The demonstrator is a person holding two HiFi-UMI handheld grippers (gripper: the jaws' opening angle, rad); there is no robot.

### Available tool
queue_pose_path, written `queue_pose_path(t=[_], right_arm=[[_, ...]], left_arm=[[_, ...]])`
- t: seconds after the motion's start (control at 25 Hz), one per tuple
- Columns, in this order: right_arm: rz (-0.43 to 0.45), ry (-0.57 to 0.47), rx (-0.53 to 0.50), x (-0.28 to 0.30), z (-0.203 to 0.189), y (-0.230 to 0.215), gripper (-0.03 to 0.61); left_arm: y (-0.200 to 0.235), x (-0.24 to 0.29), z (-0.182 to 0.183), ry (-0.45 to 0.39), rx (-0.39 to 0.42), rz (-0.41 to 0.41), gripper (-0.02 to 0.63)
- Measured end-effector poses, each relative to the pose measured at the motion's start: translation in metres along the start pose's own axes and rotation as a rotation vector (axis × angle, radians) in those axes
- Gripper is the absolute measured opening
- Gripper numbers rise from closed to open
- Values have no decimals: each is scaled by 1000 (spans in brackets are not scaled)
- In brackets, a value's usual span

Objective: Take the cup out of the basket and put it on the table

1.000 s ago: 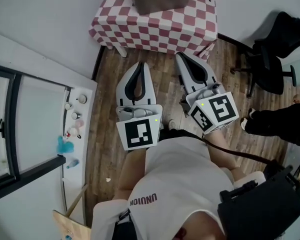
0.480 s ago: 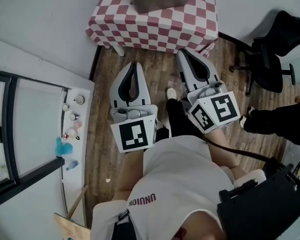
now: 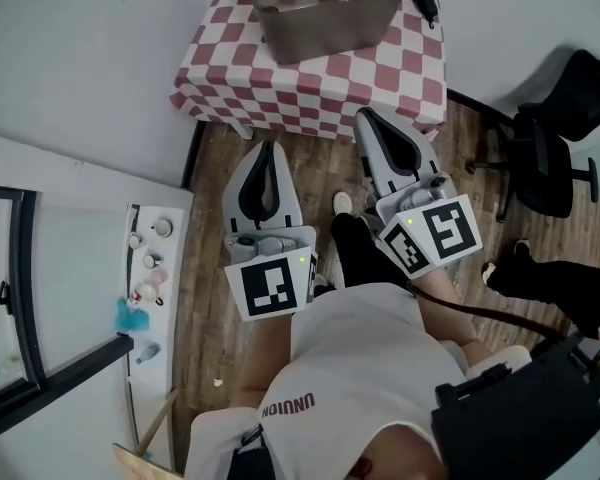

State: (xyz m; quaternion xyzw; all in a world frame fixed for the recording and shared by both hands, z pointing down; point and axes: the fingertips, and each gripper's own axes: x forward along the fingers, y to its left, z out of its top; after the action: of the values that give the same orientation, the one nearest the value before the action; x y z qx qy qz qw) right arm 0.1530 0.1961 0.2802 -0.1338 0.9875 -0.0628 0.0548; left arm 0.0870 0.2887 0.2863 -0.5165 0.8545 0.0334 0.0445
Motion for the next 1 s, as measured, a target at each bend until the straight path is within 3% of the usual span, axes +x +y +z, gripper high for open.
queue_pose_path(t=[0.12, 0.28, 0.56, 1.0], right_arm=[[26, 6, -5, 32, 5, -28, 18], [79, 9, 1, 76, 13, -61, 18], [168, -6, 63, 141, 36, -113, 20], [258, 23, 93, 207, 48, -144, 20]], left_arm=[[1, 42, -4, 28, -24, 23, 12], [11, 94, -1, 15, 50, 49, 12], [17, 168, 11, -8, 42, 114, 12], [40, 217, 21, -32, 22, 192, 12]])
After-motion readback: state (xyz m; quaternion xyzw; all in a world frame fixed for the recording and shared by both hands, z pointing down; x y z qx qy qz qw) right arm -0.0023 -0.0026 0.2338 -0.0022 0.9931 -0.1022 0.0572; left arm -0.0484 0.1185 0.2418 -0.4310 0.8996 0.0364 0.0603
